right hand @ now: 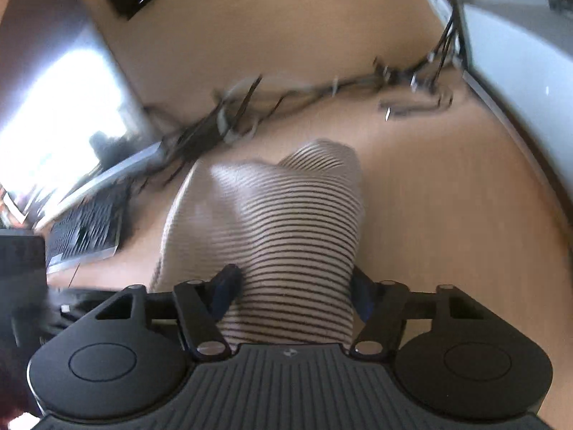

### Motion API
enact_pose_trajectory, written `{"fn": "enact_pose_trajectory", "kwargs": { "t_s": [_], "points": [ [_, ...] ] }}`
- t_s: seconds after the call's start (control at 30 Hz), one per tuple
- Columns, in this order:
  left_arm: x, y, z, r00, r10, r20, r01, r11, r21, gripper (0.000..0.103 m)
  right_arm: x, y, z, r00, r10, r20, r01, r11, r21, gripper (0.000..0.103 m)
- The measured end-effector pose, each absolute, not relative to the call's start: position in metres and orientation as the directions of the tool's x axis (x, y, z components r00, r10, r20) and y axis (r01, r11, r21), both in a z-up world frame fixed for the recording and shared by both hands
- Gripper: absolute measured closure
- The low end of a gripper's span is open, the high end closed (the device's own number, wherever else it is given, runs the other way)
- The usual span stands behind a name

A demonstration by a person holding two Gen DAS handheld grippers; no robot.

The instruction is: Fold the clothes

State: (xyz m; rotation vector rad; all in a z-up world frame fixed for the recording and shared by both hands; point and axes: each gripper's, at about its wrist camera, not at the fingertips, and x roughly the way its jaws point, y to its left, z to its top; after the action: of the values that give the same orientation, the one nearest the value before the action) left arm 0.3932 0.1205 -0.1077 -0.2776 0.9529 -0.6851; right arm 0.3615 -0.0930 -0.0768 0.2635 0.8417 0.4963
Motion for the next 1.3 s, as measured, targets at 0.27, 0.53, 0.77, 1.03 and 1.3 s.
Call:
{"fn": "enact_pose_trajectory", "kwargs": {
  "t_s": [0.27, 0.53, 0.77, 1.03, 1.3],
  "points": [
    [0.458, 0.104, -0.111, 0.385, -0.659, -0.646, 0.437, 0.747, -0.501, 0.041, 0.424, -0.092, -0.088, 0.620, 0.428, -0.657, -0.232, 0.900, 0.368, 0.038],
    [0.461, 0.106, -0.115, 0.359, -0.680, -0.640, 0.447, 0.727, -0.522, 0.039, 0.398, -0.114, -0.088, 0.623, 0.450, -0.640, -0.178, 0.878, 0.444, 0.018],
    [0.461, 0.115, -0.107, 0.382, -0.678, -0.628, 0.435, 0.732, -0.525, 0.040, 0.381, -0.105, -0.060, 0.690, 0.461, -0.558, -0.240, 0.873, 0.424, 0.054],
    [0.462, 0.122, -0.114, 0.399, -0.665, -0.631, 0.436, 0.743, -0.507, 0.041, 0.384, -0.085, -0.049, 0.713, 0.406, -0.572, -0.326, 0.914, 0.243, 0.065],
    [0.447, 0.139, -0.108, 0.413, -0.649, -0.639, 0.386, 0.760, -0.523, 0.040, 0.371, -0.108, -0.086, 0.681, 0.423, -0.598, -0.219, 0.897, 0.384, 0.030]
  ]
}}
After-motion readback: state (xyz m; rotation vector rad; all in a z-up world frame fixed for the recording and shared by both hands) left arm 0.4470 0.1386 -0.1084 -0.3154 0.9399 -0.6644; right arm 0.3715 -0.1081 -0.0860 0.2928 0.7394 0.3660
